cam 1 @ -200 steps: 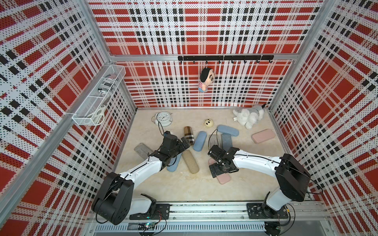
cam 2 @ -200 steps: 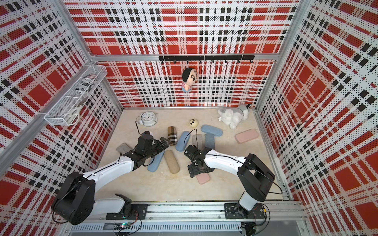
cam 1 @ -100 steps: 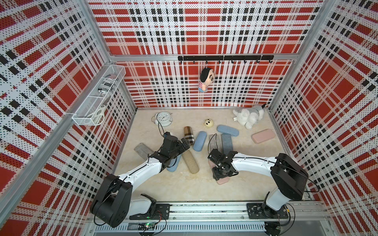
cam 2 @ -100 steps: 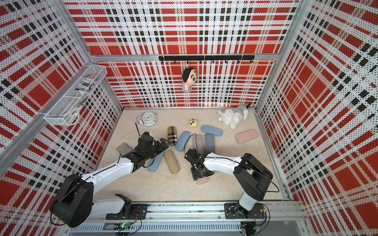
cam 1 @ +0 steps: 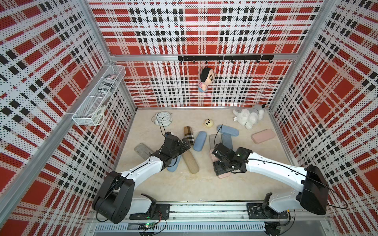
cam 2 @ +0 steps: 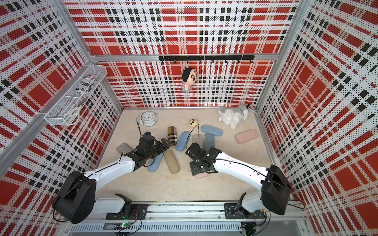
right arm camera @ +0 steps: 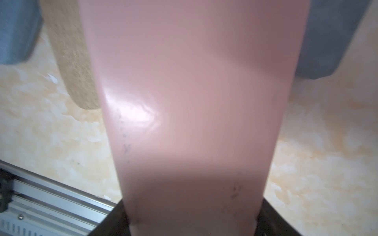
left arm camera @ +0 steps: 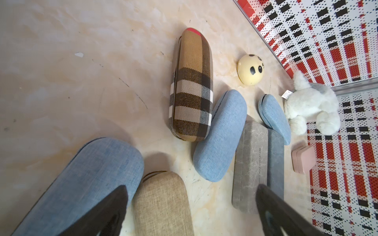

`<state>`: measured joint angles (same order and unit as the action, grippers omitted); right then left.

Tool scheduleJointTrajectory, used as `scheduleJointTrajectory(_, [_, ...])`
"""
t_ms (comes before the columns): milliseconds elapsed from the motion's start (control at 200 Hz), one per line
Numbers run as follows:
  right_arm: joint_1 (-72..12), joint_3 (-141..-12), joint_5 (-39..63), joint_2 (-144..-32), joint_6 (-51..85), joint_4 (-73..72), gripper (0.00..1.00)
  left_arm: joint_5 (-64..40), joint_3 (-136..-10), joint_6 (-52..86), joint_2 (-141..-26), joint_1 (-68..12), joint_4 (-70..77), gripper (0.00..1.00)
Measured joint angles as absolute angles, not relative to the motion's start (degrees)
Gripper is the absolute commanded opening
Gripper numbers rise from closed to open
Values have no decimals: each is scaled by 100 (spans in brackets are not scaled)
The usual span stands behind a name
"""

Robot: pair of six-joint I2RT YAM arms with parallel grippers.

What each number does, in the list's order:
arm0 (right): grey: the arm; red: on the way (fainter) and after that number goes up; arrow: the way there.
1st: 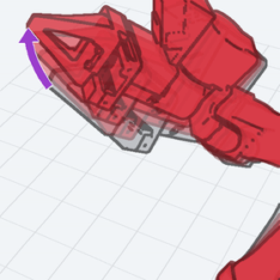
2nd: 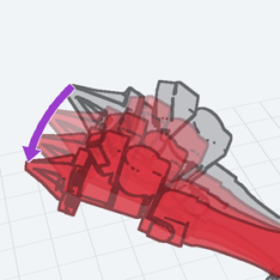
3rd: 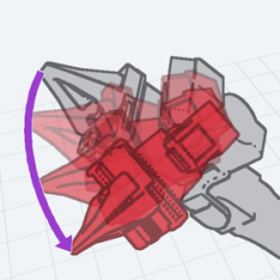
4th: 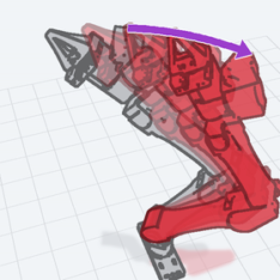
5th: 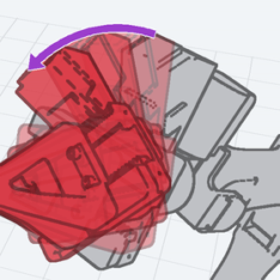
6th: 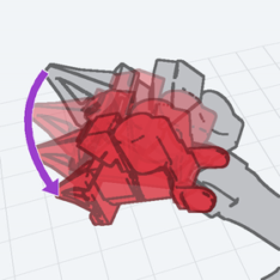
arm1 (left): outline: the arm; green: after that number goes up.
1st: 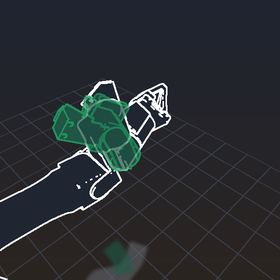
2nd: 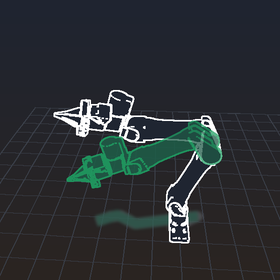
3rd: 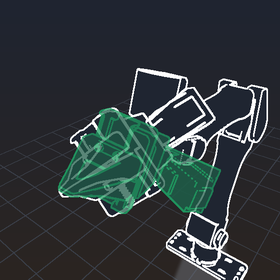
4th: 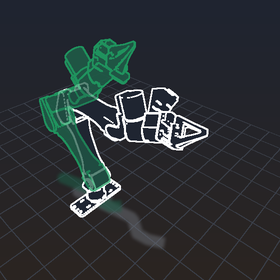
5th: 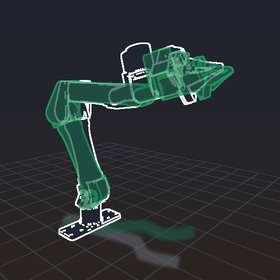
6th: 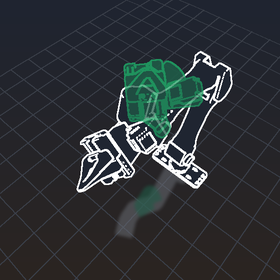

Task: Close the glasses case
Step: Pick up the glasses case at the center of the board, then place the glasses case at the center of the board.

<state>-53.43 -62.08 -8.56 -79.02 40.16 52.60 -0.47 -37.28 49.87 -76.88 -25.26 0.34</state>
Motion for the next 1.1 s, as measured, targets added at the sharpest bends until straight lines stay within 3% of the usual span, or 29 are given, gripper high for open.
scheduleJointTrajectory(115, [-4965, -6512, -1184, -7679, 4134, 5572, 43, -106, -3813, 4965, -7819, -2526, 40, 98])
scheduleJointTrajectory(311, [-3588, -6517, -1566, -7797, 3986, 5736, 43, -148, -3986, 4939, -8027, -2519, 40, 98])
scheduleJointTrajectory(641, [-2182, -6517, -1682, -8989, 2982, 5210, 43, -217, -3994, 4904, -8184, -2344, 62, 98])
scheduleJointTrajectory(1097, [-1693, -7074, -1267, -10628, 2180, 4338, 46, -213, -3966, 4952, -8217, -2191, 222, 98])
